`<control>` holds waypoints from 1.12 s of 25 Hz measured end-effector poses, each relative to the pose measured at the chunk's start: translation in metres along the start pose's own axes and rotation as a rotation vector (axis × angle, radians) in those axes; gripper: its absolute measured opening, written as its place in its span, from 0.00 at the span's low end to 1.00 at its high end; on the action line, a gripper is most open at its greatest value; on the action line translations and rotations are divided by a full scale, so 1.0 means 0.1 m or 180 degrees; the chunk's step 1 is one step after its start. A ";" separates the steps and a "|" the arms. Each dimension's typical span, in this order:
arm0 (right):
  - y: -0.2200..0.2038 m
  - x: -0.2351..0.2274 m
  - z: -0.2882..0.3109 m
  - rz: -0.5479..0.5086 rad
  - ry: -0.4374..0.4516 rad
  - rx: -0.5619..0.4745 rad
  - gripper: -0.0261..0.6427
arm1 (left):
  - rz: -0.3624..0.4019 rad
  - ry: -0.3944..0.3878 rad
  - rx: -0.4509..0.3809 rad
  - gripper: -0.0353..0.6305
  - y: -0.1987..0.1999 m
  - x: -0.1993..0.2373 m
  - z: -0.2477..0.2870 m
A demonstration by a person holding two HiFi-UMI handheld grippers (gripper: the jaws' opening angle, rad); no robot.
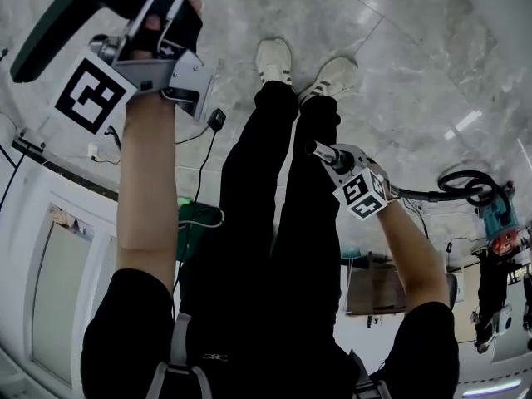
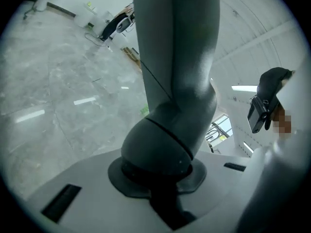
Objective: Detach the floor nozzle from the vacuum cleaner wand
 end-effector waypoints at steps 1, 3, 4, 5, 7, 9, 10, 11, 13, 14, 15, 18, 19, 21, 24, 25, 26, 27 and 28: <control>0.11 -0.10 0.01 -0.0037 -0.0080 -0.0066 0.21 | -0.0046 0.0047 0.0003 0.16 -0.09 0.02 -0.04; 0.29 -0.31 0.01 -0.0109 -0.0228 -0.0196 0.21 | -0.0138 0.0108 0.0007 0.16 -0.30 0.01 -0.07; 0.36 -0.39 0.00 -0.0123 -0.0274 -0.0258 0.21 | -0.0189 0.0142 0.0019 0.16 -0.41 0.00 -0.09; 0.42 -0.45 -0.02 -0.0125 -0.0305 -0.0320 0.21 | -0.0238 0.0174 0.0045 0.16 -0.53 -0.02 -0.11; 0.57 -0.53 -0.03 -0.0112 -0.0355 -0.0441 0.21 | -0.0305 0.0187 0.0129 0.16 -0.69 0.00 -0.16; 0.75 -0.63 0.01 -0.0084 -0.0441 -0.0540 0.21 | -0.0369 0.0186 0.0206 0.16 -0.77 0.10 -0.20; 0.83 -0.68 0.04 -0.0063 -0.0506 -0.0569 0.21 | -0.0410 0.0218 0.0228 0.16 -0.80 0.16 -0.22; 0.92 -0.73 0.06 -0.0039 -0.0570 -0.0583 0.21 | -0.0439 0.0267 0.0245 0.16 -0.82 0.19 -0.24; 1.05 -0.80 0.07 0.0007 -0.0653 -0.0589 0.21 | -0.0458 0.0337 0.0273 0.16 -0.84 0.21 -0.26; 1.11 -0.82 0.06 0.0025 -0.0671 -0.0593 0.21 | -0.0478 0.0330 0.0266 0.16 -0.84 0.19 -0.26; 1.15 -0.84 0.06 0.0037 -0.0677 -0.0604 0.21 | -0.0508 0.0294 0.0241 0.16 -0.83 0.17 -0.25; 1.25 -0.85 0.05 0.0045 -0.0664 -0.0636 0.21 | -0.0561 0.0145 0.0148 0.16 -0.81 0.11 -0.20; 1.27 -0.83 0.04 0.0048 -0.0663 -0.0635 0.21 | -0.0589 0.0107 0.0127 0.16 -0.80 0.08 -0.17; 1.29 -0.78 0.02 0.0064 -0.0678 -0.0610 0.21 | -0.0657 0.0067 0.0115 0.16 -0.81 0.04 -0.14; 1.33 -0.68 0.06 0.0097 -0.0665 -0.0568 0.21 | -0.0656 0.0101 0.0205 0.16 -0.83 0.03 -0.15; 1.34 -0.66 0.08 0.0104 -0.0652 -0.0568 0.22 | -0.0624 0.0111 0.0255 0.16 -0.83 0.04 -0.16; 1.36 -0.65 0.08 0.0108 -0.0640 -0.0575 0.22 | -0.0596 0.0115 0.0301 0.16 -0.84 0.05 -0.16; 1.39 -0.65 0.08 0.0110 -0.0633 -0.0585 0.22 | -0.0587 0.0107 0.0333 0.16 -0.85 0.05 -0.16; 1.42 -0.65 0.08 0.0110 -0.0630 -0.0596 0.21 | -0.0602 0.0084 0.0343 0.16 -0.85 0.06 -0.16</control>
Point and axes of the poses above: the fingertips, and each gripper's own axes: z forward along the fingers, x to its left, y out of its top, the point moved 9 cm from there along -z, backward along the fingers, and after that the axes turned 12 degrees about -y, right-handed, at the moved point
